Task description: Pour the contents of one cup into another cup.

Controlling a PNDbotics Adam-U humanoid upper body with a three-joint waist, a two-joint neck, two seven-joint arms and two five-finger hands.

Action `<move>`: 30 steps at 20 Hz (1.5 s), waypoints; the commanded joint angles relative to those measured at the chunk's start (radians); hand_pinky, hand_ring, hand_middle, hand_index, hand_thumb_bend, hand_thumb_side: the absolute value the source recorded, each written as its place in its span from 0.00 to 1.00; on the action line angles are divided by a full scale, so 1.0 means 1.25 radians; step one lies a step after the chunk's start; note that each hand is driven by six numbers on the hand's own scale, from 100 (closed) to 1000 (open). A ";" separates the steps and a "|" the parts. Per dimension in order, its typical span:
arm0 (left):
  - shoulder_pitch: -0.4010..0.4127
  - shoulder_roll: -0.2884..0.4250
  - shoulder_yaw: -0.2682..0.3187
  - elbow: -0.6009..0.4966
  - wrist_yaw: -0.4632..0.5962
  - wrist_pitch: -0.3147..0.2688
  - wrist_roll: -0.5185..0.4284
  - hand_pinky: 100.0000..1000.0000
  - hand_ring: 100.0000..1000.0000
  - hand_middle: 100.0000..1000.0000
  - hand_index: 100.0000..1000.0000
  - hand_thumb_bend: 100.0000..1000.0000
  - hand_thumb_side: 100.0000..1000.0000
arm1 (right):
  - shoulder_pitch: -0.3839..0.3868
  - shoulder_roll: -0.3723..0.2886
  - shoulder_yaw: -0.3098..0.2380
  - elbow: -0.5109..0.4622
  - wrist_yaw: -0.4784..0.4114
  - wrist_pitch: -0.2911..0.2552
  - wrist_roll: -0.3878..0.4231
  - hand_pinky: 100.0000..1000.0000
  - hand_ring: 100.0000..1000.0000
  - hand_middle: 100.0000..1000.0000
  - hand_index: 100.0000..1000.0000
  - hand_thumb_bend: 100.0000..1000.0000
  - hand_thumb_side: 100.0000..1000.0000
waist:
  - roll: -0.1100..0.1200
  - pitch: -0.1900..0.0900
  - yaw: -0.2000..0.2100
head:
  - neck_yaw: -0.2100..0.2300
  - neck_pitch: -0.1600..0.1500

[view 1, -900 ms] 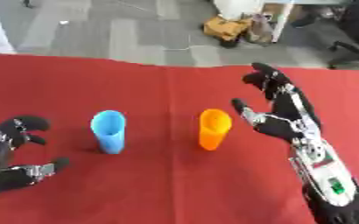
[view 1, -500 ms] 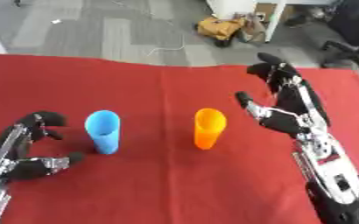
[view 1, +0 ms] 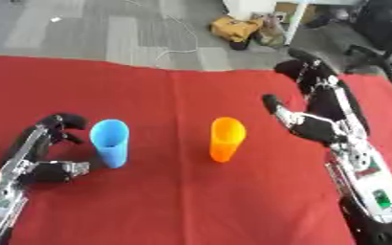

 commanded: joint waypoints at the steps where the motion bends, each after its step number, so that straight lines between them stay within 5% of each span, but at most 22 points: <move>1: -0.031 0.004 -0.003 0.006 -0.006 -0.002 -0.010 0.57 0.72 0.66 0.71 0.73 0.00 | -0.011 -0.016 -0.001 -0.025 -0.008 -0.002 0.004 0.96 0.79 0.65 0.87 0.39 0.00 | 0.002 -0.011 -0.006 | 0.007 -0.007; 30: -0.117 -0.026 -0.012 0.095 0.007 0.008 -0.149 0.57 0.72 0.65 0.71 0.68 0.08 | -0.023 -0.010 0.014 -0.063 -0.019 -0.002 0.026 0.96 0.79 0.65 0.87 0.40 0.00 | -0.007 -0.004 -0.045 | 0.027 -0.013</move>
